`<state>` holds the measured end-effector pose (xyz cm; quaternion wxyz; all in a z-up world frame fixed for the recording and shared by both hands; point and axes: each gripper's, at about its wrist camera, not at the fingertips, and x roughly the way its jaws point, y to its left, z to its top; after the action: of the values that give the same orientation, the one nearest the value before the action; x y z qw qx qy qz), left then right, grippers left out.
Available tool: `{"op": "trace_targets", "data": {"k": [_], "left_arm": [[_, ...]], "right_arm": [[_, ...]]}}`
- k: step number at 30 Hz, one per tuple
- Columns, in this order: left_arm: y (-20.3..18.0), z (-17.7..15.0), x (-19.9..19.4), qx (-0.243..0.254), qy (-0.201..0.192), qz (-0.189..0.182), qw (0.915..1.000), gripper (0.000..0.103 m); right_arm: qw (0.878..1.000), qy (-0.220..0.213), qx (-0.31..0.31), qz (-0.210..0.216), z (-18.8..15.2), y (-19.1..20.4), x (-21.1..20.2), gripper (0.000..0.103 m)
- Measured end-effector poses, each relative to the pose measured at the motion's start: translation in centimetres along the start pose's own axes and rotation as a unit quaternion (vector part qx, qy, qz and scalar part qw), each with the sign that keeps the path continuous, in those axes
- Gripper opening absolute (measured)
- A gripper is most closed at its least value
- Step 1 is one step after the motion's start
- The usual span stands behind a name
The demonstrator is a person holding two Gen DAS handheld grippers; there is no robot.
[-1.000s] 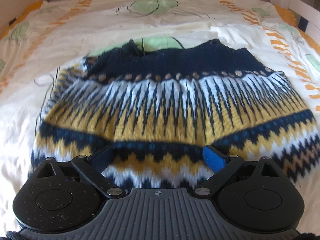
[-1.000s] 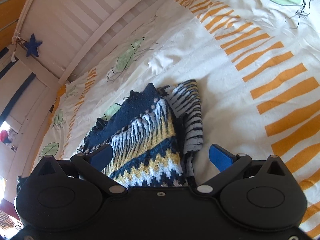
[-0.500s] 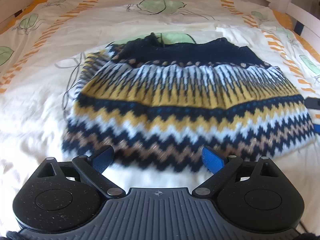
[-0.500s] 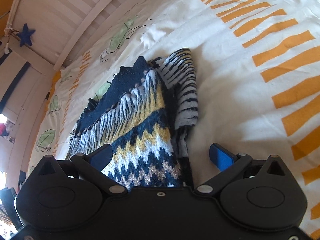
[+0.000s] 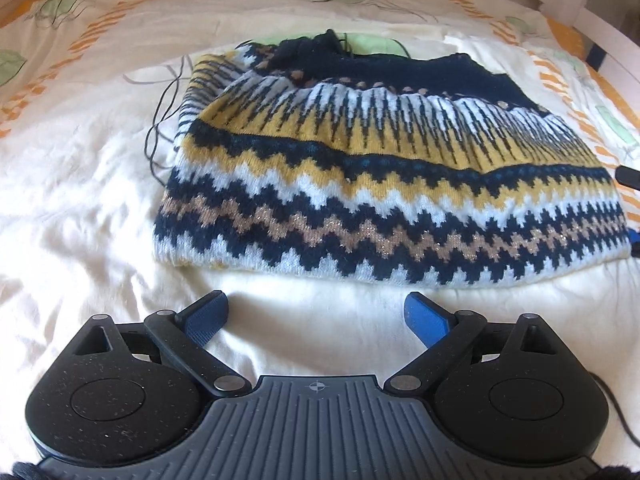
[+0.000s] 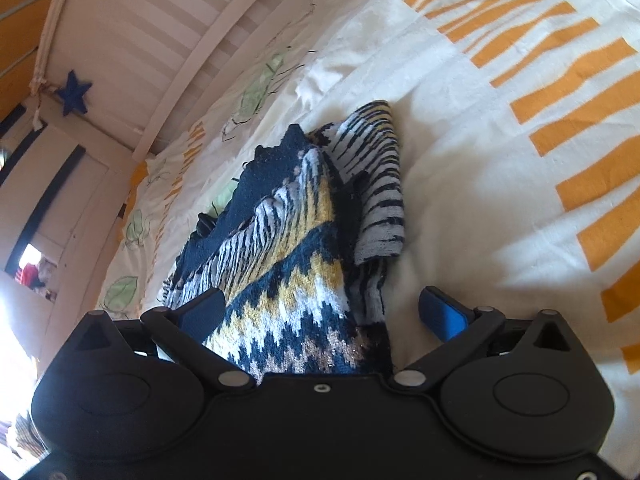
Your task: Fold small clothes
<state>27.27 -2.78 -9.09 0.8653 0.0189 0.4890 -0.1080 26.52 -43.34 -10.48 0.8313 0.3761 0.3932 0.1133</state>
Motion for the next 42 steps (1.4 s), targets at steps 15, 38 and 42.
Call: {"op": "trace_targets", "data": {"k": [15, 38, 42], "left_arm": [[-0.1, 2.2, -2.1, -0.003, -0.025, -0.039, 0.9989, 0.094], [7.7, 6.7, -4.7, -0.117, -0.066, -0.008, 0.9909, 0.094], [9.4, 7.2, -6.1, -0.142, -0.079, -0.014, 0.9865, 0.094]], "right_arm": [[1.000, 0.000, -0.007, 0.005, 2.5, 0.5, 3.4, 0.103], [0.992, 0.002, -0.068, -0.103, 2.9, 8.4, 3.9, 0.041], [0.987, -0.009, -0.118, -0.113, 3.3, 13.2, 3.9, 0.041]]}}
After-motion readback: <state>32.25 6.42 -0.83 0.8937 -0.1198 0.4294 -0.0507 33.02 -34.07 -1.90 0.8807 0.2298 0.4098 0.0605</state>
